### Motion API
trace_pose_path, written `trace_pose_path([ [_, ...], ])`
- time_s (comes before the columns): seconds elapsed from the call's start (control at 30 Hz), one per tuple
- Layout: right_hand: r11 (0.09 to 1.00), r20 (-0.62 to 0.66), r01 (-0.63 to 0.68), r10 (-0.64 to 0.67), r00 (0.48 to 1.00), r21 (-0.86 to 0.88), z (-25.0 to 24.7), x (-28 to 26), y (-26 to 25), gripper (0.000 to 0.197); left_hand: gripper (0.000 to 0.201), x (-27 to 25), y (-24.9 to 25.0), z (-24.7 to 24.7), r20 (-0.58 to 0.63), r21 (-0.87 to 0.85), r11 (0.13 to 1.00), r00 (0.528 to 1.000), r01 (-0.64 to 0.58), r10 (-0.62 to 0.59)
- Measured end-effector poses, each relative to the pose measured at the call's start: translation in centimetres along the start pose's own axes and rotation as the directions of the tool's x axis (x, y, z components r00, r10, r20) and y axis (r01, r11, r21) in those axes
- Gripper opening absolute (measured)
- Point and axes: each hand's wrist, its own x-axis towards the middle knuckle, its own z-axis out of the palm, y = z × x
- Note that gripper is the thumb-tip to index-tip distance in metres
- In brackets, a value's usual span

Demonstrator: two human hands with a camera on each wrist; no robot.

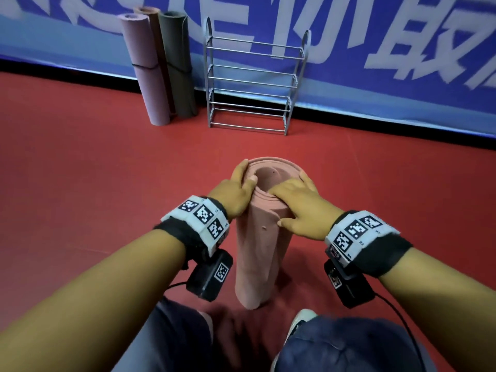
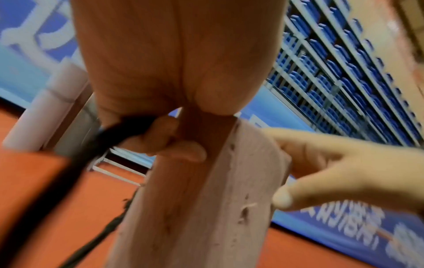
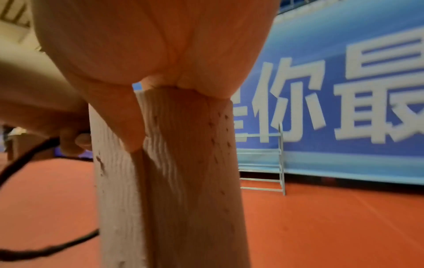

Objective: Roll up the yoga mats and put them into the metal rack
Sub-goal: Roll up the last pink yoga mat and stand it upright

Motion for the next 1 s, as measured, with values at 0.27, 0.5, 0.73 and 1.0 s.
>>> trace_pose_path([
  [0.27,0.997,0.017,-0.014,0.016,1.000,-0.079,0.1,0.8,0.2,0.087,0.063,0.5,-0.9,1.2,-0.019,0.037,0.999,1.000,0.025,-0.024],
  [0.5,0.998,0.015,-0.062,0.062,0.998,-0.016,0.2,0.2,-0.4,0.128,0.059,0.8,0.3,1.4,-0.036,0.008,0.999,0.999,0.040,-0.040],
  [0.73,0.998,0.027,-0.045,0.046,0.999,-0.053,0.7,0.2,-0.7,0.064,0.060,0.3,0.9,0.4,-0.094,0.086,0.996,0.995,0.036,-0.028],
  [1.0,1.000,0.009,0.009,-0.009,1.000,-0.023,0.9,0.2,-0.2,0.057,0.070,-0.2,2.5,-1.2,-0.239,0.241,0.960,0.950,-0.141,0.200],
])
